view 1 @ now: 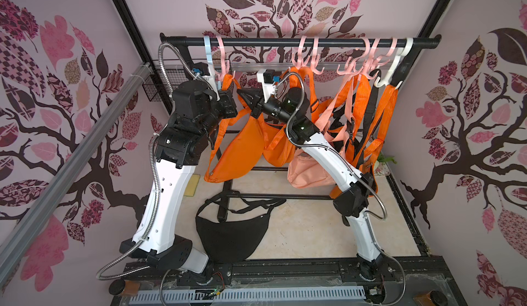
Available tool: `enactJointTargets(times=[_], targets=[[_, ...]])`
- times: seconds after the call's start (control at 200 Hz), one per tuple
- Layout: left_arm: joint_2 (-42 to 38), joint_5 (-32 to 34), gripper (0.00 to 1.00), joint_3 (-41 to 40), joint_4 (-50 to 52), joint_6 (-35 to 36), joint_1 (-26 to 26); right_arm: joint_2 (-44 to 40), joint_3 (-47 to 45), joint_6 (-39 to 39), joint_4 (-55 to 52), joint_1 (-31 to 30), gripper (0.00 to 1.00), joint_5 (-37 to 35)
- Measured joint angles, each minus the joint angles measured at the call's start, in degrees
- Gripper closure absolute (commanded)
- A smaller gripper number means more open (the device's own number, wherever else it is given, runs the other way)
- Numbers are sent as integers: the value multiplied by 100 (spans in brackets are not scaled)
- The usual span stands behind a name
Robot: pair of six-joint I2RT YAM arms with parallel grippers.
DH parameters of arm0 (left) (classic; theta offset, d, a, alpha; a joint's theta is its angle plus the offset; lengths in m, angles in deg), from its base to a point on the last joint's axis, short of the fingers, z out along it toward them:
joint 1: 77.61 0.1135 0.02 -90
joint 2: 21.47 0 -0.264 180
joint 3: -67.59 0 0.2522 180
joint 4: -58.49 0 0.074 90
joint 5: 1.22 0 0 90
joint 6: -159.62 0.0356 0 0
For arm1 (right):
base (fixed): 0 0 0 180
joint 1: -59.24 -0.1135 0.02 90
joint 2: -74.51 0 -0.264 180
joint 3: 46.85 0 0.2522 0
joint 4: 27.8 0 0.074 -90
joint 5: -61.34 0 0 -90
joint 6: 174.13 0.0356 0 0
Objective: Hang the bag on a hook
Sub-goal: Hang the bag on the hook.
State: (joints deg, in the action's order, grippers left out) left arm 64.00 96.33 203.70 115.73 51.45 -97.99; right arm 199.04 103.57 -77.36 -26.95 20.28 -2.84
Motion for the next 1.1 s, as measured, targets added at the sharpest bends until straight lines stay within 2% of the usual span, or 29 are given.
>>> enactJointTargets(times=[0.145,0.265,0.435,0.88,0.985,1.1], targets=[[-129,-133,100,-192,-138,31,-2,-920,-1349,7,490,-22,100,-588],[-205,-280,100,-326,-251,66,-9,-1438,-1947,-11,638,-22,100,-1016],[-330,-396,81,-595,-378,127,-26,-1853,-2468,-57,619,-17,100,-1438],[-647,-413,45,-852,-133,192,-11,-2763,-3241,-398,-164,120,100,-2649],[-844,-413,32,-1034,-168,229,-11,-3018,-3373,-428,-341,120,100,-2841],[-1270,-330,16,-1622,-223,308,-11,-3296,-3563,-466,-507,122,100,-3040]])
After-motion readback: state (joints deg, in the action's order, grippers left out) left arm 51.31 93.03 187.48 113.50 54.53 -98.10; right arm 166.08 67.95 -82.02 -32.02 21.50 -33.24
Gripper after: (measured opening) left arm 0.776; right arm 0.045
